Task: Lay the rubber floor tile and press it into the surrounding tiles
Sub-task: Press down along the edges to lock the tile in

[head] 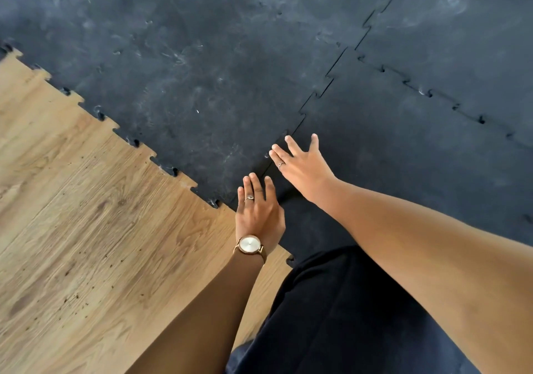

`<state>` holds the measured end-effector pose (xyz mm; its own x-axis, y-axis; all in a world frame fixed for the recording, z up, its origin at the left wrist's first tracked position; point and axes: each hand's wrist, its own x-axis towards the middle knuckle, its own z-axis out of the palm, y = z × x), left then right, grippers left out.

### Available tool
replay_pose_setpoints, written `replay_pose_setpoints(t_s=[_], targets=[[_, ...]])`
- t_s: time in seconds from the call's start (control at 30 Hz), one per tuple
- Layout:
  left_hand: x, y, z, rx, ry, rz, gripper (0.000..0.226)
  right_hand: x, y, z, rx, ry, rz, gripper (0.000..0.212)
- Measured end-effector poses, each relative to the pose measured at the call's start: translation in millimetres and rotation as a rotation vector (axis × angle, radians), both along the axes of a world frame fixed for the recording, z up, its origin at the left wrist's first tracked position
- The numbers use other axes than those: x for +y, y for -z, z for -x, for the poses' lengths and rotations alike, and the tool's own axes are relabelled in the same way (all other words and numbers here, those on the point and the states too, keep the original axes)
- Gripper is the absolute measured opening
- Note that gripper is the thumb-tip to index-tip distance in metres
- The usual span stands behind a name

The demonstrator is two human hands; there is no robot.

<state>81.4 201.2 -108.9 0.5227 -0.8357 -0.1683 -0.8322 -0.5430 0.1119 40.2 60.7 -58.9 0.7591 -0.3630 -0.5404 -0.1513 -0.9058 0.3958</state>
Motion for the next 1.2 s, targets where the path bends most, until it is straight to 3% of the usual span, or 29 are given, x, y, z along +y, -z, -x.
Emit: replay_pose_setpoints(t_s=[0.2, 0.37, 0.5, 0.6, 0.67, 0.73, 0.87, 1.03, 1.07, 1.2], targets=[[-15, -13, -1, 0.047, 0.011, -0.101, 0.047, 4, 1, -2, -0.041, 0.000, -0.008, 0.090], [-18, -20, 2, 0.080, -0.001, -0.106, 0.052, 3, 0, -1, -0.066, 0.000, -0.033, 0.085], [-6, -6, 14, 0.047, -0.041, -0.015, 0.085, -5, -3, 5, -0.172, 0.179, -0.198, 0.100], [-4, -2, 23, 0.146, -0.079, 0.005, 0.118, -17, -9, 24, -0.328, 0.614, -0.317, 0.130], [-10, -5, 24, 0.221, -0.101, -0.075, 0.136, -26, -10, 55, -0.359, 1.032, -0.420, 0.155], [-20, -11, 21, 0.305, -0.126, -0.216, 0.153, -29, -5, 87, -0.318, 1.276, -0.531, 0.172], [-32, -20, 1, 0.437, -0.037, -0.502, 0.165, -31, 4, 101, -0.257, 1.267, -0.681, 0.179], [-56, -42, -15, 0.512, -0.046, -0.694, 0.118, -41, -8, 99, -0.185, 1.283, -0.759, 0.181], [-63, -48, -16, 0.515, -0.046, -0.761, 0.118, -43, -11, 97, -0.168, 1.292, -0.767, 0.181], [-75, -53, -14, 0.517, -0.039, -1.029, 0.148, -50, -19, 94, -0.110, 1.337, -0.795, 0.179]])
